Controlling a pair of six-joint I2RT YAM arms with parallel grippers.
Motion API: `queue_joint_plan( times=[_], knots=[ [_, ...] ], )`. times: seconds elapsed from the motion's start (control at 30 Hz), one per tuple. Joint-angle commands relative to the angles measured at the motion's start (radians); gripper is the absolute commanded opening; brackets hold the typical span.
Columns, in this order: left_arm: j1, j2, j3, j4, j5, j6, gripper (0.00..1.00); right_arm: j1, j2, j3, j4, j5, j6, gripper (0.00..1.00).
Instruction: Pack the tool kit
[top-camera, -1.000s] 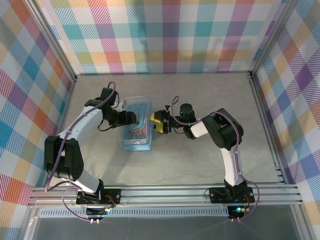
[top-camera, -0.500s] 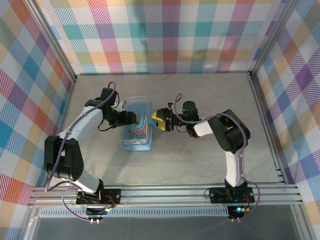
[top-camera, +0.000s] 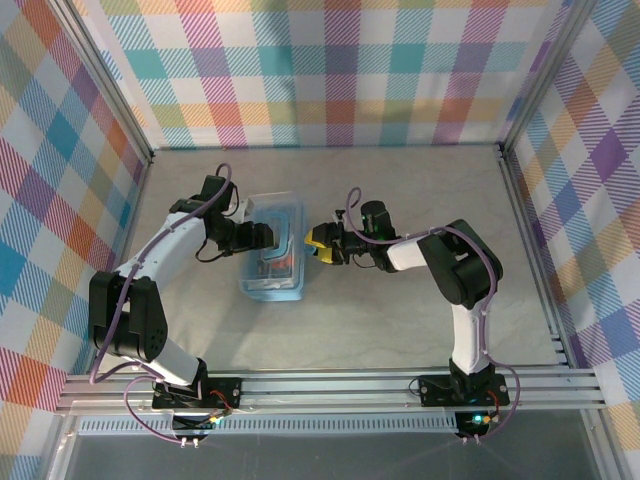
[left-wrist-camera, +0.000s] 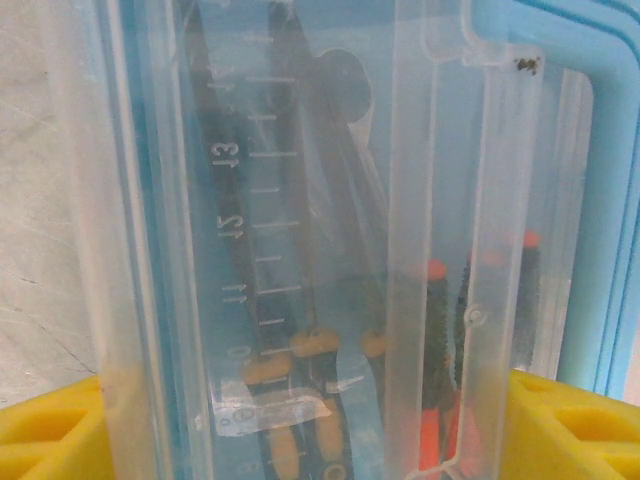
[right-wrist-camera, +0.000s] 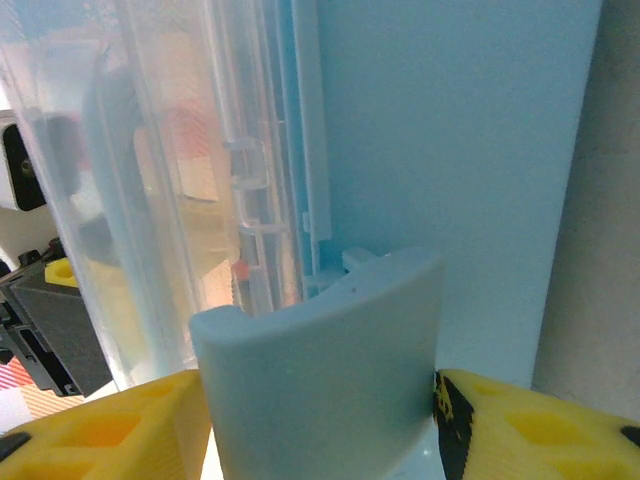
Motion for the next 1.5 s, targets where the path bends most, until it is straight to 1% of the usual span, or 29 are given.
queue_joint_plan(
  times=[0.0, 0.23, 0.4, 0.57, 0.7, 0.8, 0.97, 1.03, 1.1, 1.23, 1.3, 1.47],
  knots=[
    [0.004, 0.108, -0.089, -0.121, -0.047, -0.029, 0.64, 0.007, -0.008, 0.033, -0.015, 0.004, -0.041, 0.61],
    [0.003, 0.116, -0.087, -0.119, -0.048, -0.027, 0.64, 0.007, -0.100, 0.047, -0.204, 0.037, -0.140, 0.68],
    [0.004, 0.117, -0.089, -0.114, -0.045, -0.029, 0.64, 0.001, -0.118, 0.033, -0.239, 0.055, -0.158, 0.69],
    [0.003, 0.114, -0.096, -0.114, -0.047, -0.028, 0.64, 0.002, -0.126, 0.029, -0.243, 0.063, -0.154, 0.67],
    [0.003, 0.112, -0.098, -0.110, -0.046, -0.031, 0.64, 0.003, -0.140, 0.021, -0.249, 0.080, -0.147, 0.62],
    [0.004, 0.112, -0.098, -0.109, -0.045, -0.031, 0.64, 0.002, -0.173, 0.015, -0.288, 0.104, -0.171, 0.61],
    [0.004, 0.115, -0.100, -0.108, -0.043, -0.031, 0.64, 0.005, -0.213, 0.048, -0.409, 0.127, -0.238, 0.59],
    [0.002, 0.117, -0.101, -0.105, -0.041, -0.031, 0.64, 0.018, -0.194, 0.078, -0.432, 0.121, -0.244, 0.60],
    [0.001, 0.120, -0.100, -0.105, -0.037, -0.032, 0.64, 0.037, -0.139, 0.127, -0.443, 0.100, -0.243, 0.60],
    [-0.005, 0.112, -0.103, -0.101, -0.036, -0.037, 0.64, 0.067, -0.041, 0.163, -0.362, 0.069, -0.176, 0.58],
    [-0.005, 0.112, -0.106, -0.102, -0.037, -0.035, 0.64, 0.077, -0.036, 0.156, -0.342, 0.072, -0.170, 0.58],
    [-0.005, 0.113, -0.110, -0.102, -0.038, -0.030, 0.64, 0.078, -0.103, 0.117, -0.412, 0.126, -0.219, 0.59]
  ],
)
